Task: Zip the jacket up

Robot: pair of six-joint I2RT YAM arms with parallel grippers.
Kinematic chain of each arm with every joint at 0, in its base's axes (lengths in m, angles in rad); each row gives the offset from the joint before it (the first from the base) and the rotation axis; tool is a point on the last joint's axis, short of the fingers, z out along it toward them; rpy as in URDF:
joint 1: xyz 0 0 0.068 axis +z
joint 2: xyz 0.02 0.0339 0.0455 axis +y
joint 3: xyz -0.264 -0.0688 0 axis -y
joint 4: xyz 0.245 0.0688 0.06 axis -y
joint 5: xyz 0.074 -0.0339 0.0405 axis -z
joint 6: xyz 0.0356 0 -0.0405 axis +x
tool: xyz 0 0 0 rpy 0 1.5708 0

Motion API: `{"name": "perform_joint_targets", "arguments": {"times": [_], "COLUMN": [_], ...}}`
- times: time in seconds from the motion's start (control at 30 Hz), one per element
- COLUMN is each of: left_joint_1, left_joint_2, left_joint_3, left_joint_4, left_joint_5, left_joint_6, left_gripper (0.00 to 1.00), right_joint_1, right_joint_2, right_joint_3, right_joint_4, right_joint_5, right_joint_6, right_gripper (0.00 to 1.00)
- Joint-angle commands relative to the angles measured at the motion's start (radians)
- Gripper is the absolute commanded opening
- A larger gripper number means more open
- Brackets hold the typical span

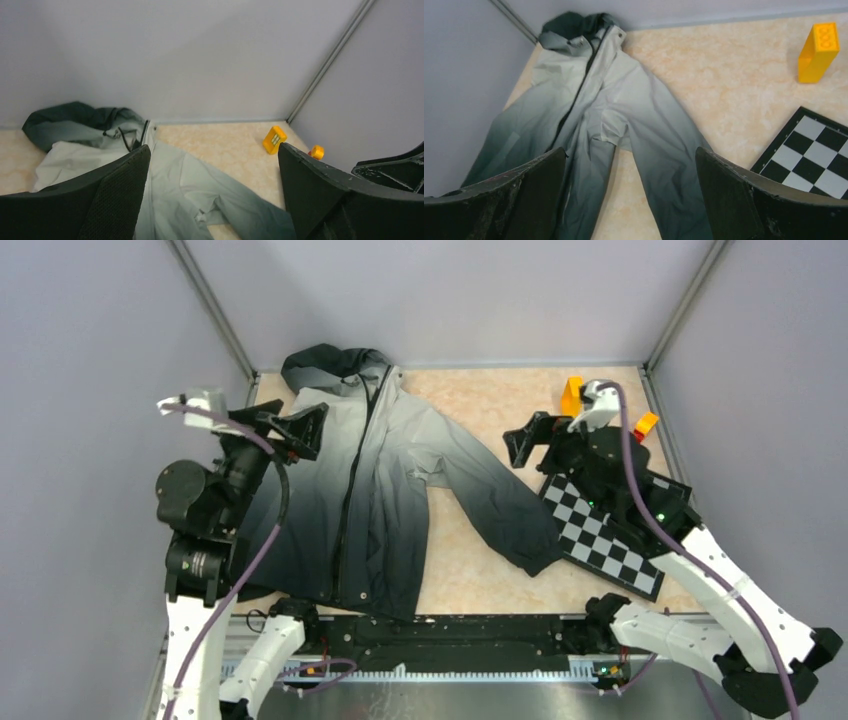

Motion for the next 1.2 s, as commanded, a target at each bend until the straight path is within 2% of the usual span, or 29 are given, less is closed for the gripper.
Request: {"name": "perform_joint_targets", "arguments": {"times": [0.0, 0.2, 0.37, 0.53, 0.67, 0.77, 0.8, 0.83, 0.9, 0.93, 1.0, 1.1, 1.17], "left_joint_1": [0.004, 0.004, 0.004, 0.003, 0.002, 0.003, 0.003, 0.003, 0.002, 0.002, 0.002, 0.002, 0.002], "left_joint_2": [0.053, 0.065, 0.049, 0.006, -0.047, -0.099, -0.111, -0.135, -0.169, -0.182, -0.194, -0.179, -0.153], "left_joint_3": [0.000, -0.059, -0.143, -0.248, -0.309, -0.361, -0.382, -0.403, -0.446, -0.463, -0.482, -0.493, -0.489], "left_joint_4": [-0.150, -0.236, -0.254, -0.221, -0.180, -0.153, -0.143, -0.132, -0.110, -0.101, -0.084, -0.072, -0.070], "left_joint_5": [-0.011, -0.029, -0.074, -0.141, -0.233, -0.301, -0.323, -0.346, -0.373, -0.376, -0.364, -0.351, -0.334], "left_joint_6": [0.106, 0.216, 0.249, 0.270, 0.261, 0.253, 0.249, 0.248, 0.244, 0.244, 0.247, 0.247, 0.248], "left_gripper": [0.99, 0.99, 0.99, 0.99, 0.99, 0.99, 0.99, 0.99, 0.99, 0.99, 0.99, 0.99, 0.99], "right_joint_1": [0.008, 0.009, 0.017, 0.246, 0.412, 0.466, 0.468, 0.470, 0.471, 0.473, 0.474, 0.474, 0.473], "right_joint_2": [0.081, 0.251, 0.386, 0.539, 0.680, 0.730, 0.730, 0.725, 0.714, 0.721, 0.760, 0.833, 0.865], "right_joint_3": [-0.045, -0.072, -0.088, 0.026, 0.147, 0.158, 0.124, 0.063, -0.076, -0.125, -0.127, -0.050, -0.037], "right_joint_4": [-0.026, -0.068, -0.060, -0.111, -0.107, 0.003, 0.080, 0.186, 0.529, 0.624, 0.655, 0.582, 0.591], "right_joint_5": [-0.032, -0.149, -0.242, -0.081, 0.057, -0.007, -0.057, -0.125, -0.239, -0.271, -0.289, -0.295, -0.316], "right_joint_6": [0.060, 0.095, 0.116, 0.159, 0.286, 0.391, 0.438, 0.482, 0.561, 0.593, 0.601, 0.545, 0.539], "right_gripper": [0.99, 0.99, 0.99, 0.99, 0.99, 0.99, 0.95, 0.84, 0.55, 0.46, 0.44, 0.50, 0.52]}}
